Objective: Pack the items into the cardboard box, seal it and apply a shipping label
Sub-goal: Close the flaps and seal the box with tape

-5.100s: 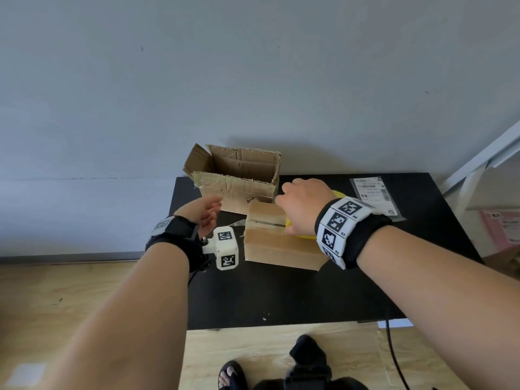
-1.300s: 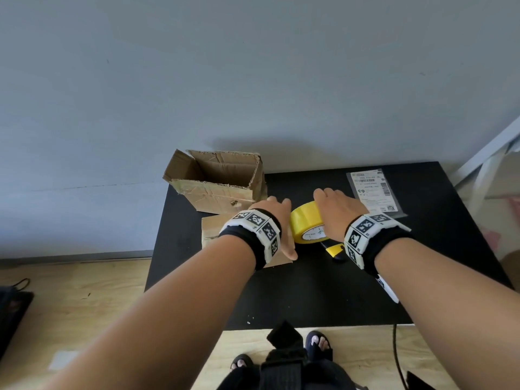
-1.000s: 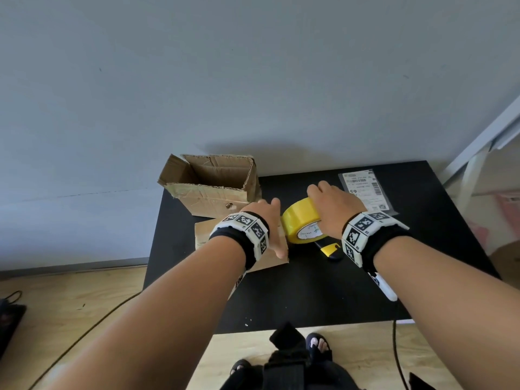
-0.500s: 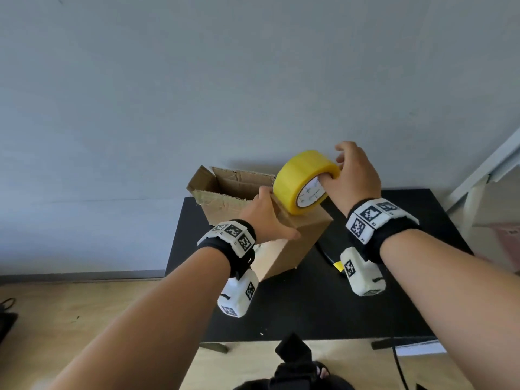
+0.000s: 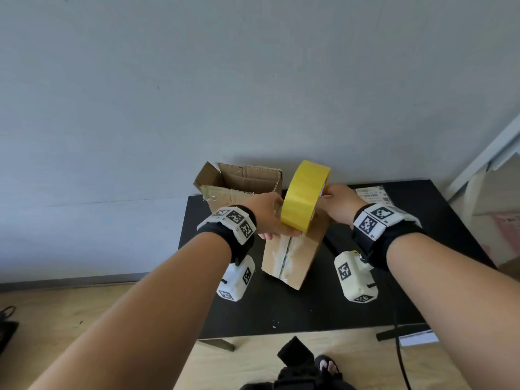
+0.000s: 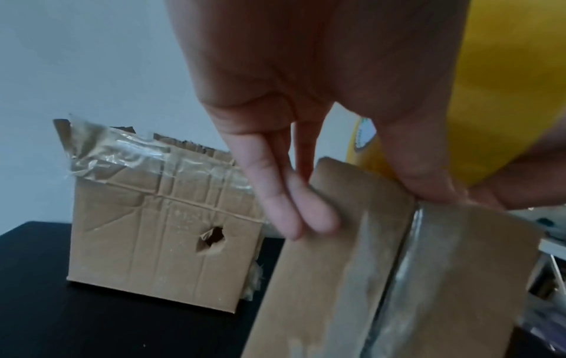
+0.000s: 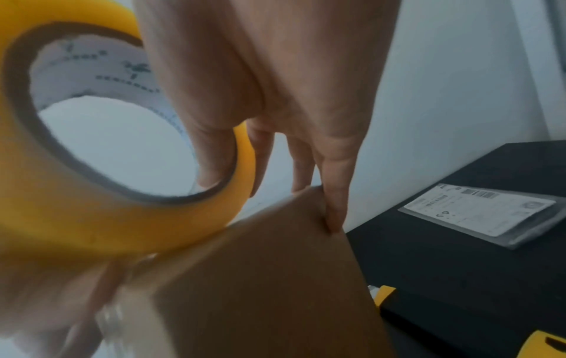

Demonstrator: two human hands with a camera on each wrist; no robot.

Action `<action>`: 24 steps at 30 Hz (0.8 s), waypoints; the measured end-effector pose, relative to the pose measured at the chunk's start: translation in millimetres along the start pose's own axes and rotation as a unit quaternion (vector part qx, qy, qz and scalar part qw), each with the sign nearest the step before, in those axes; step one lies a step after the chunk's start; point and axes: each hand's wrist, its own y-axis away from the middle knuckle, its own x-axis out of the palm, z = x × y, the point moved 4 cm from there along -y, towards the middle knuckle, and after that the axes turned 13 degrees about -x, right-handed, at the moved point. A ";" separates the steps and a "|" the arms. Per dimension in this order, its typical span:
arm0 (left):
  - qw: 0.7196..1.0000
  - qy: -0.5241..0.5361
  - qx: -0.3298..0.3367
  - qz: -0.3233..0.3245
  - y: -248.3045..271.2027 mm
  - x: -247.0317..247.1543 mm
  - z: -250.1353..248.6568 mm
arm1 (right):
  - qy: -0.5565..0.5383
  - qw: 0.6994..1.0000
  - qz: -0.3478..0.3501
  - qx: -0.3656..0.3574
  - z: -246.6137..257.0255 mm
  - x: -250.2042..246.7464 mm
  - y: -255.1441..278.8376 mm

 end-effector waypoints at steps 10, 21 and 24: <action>0.989 0.068 -0.074 0.106 3.1 20.2 9.1 | 0.074 0.996 -0.022 -0.051 -4.8 1.6 2.6; 0.998 -0.002 -0.057 -0.009 13.2 19.6 5.0 | 0.068 0.994 -0.052 -0.069 -5.7 -0.1 3.0; 0.996 -0.066 -0.055 -0.020 21.5 15.7 -3.8 | 0.056 0.993 -0.070 -0.072 -3.5 0.8 4.9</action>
